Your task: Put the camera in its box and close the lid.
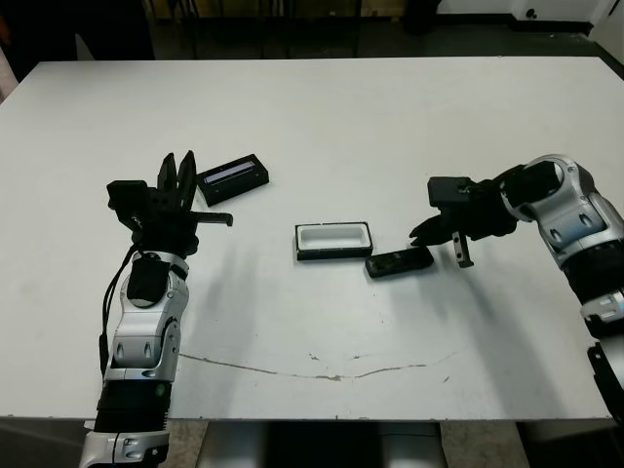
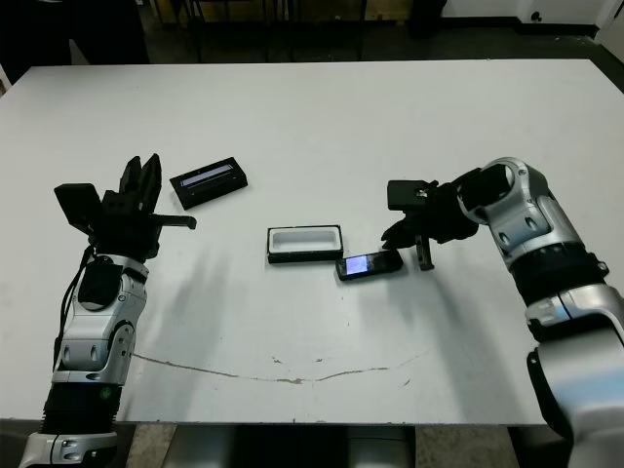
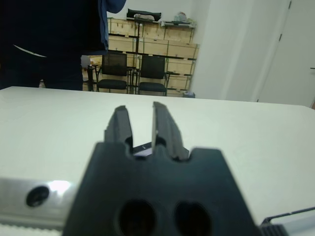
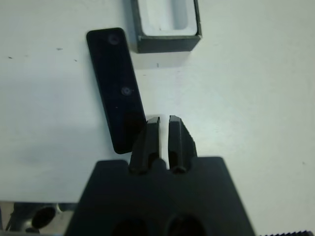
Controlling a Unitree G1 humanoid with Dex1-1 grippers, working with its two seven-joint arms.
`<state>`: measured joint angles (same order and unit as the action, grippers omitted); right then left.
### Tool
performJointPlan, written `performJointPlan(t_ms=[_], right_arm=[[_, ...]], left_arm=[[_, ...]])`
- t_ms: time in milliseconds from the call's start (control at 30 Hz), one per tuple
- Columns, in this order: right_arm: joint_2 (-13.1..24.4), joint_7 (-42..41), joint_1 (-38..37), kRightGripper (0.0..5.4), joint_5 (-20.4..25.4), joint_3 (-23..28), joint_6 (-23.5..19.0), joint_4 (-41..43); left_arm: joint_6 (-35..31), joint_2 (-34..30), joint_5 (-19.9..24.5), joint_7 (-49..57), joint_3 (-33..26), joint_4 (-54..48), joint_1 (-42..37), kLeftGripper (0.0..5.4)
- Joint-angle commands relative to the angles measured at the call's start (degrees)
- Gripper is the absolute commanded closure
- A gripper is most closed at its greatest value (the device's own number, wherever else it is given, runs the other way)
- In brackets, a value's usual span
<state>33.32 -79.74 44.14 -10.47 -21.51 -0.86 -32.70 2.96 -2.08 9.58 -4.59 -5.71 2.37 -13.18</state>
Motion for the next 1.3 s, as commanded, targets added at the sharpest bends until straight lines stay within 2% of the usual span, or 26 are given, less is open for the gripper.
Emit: performJointPlan(t_ms=[33, 200, 467, 1300], right_arm=[[1.53, -1.39, -2.09, 5.4, 1.73, 0.67, -0.45, 1.11], [2.17, -2.16, -3.64, 5.4, 3.8, 1.23, -5.79, 3.06], [3.33, -2.62, -6.6, 5.4, 6.81, 2.14, -10.27, 6.98], [6.38, -4.57, -9.94, 5.4, 11.91, 3.41, -11.53, 11.57]], left_arm=[[-0.72, -0.19, 0.11, -0.06, -0.39, 0.38, 1.22, 5.38], [-0.83, -0.17, 0.1, 0.07, -0.38, 0.27, 1.29, 5.38], [-0.75, -0.31, -0.21, 0.14, -0.37, 0.4, 1.21, 5.38], [-1.59, -0.36, 0.18, 0.07, -0.64, -0.05, 0.82, 5.38]])
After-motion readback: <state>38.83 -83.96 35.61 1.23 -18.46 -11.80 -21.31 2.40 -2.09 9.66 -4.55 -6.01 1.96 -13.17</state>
